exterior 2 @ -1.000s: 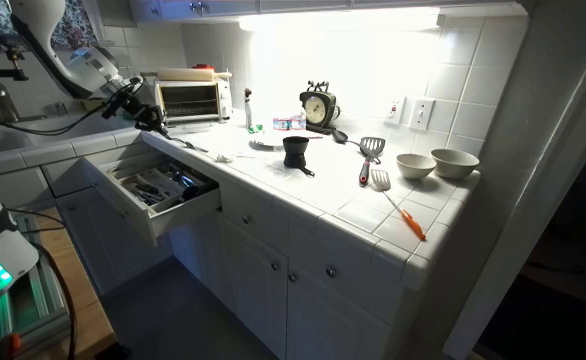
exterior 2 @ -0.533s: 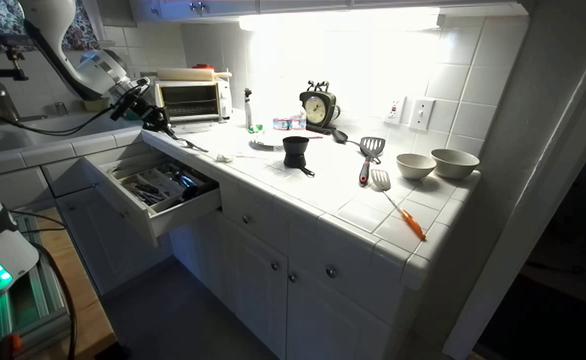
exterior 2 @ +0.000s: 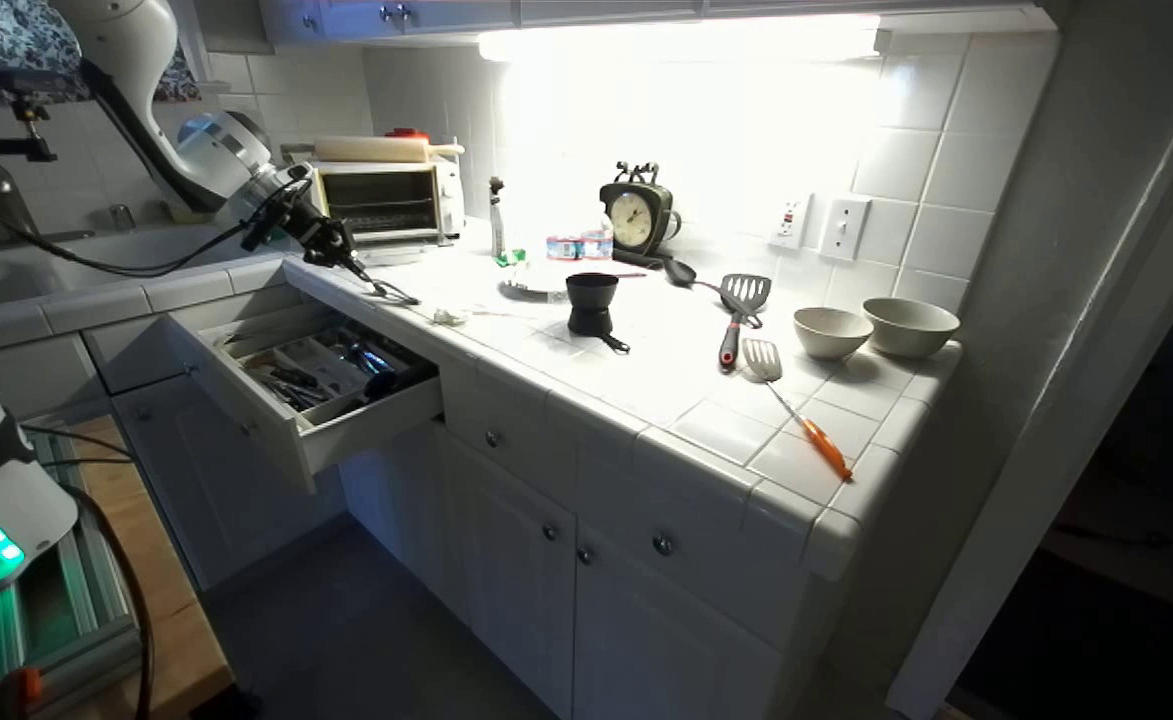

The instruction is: Remove two spoons from the drawer

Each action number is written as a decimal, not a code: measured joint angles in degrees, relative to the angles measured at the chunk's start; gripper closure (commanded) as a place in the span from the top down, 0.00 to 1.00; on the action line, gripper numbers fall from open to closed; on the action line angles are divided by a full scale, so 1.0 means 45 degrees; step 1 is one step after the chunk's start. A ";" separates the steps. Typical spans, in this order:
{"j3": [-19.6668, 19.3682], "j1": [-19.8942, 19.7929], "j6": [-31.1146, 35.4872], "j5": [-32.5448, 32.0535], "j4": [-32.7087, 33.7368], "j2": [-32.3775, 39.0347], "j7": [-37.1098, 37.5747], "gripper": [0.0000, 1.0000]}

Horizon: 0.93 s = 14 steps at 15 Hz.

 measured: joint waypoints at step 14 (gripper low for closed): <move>-0.0282 -0.0001 0.0376 -0.0626 0.1028 0.1144 0.1600 0.02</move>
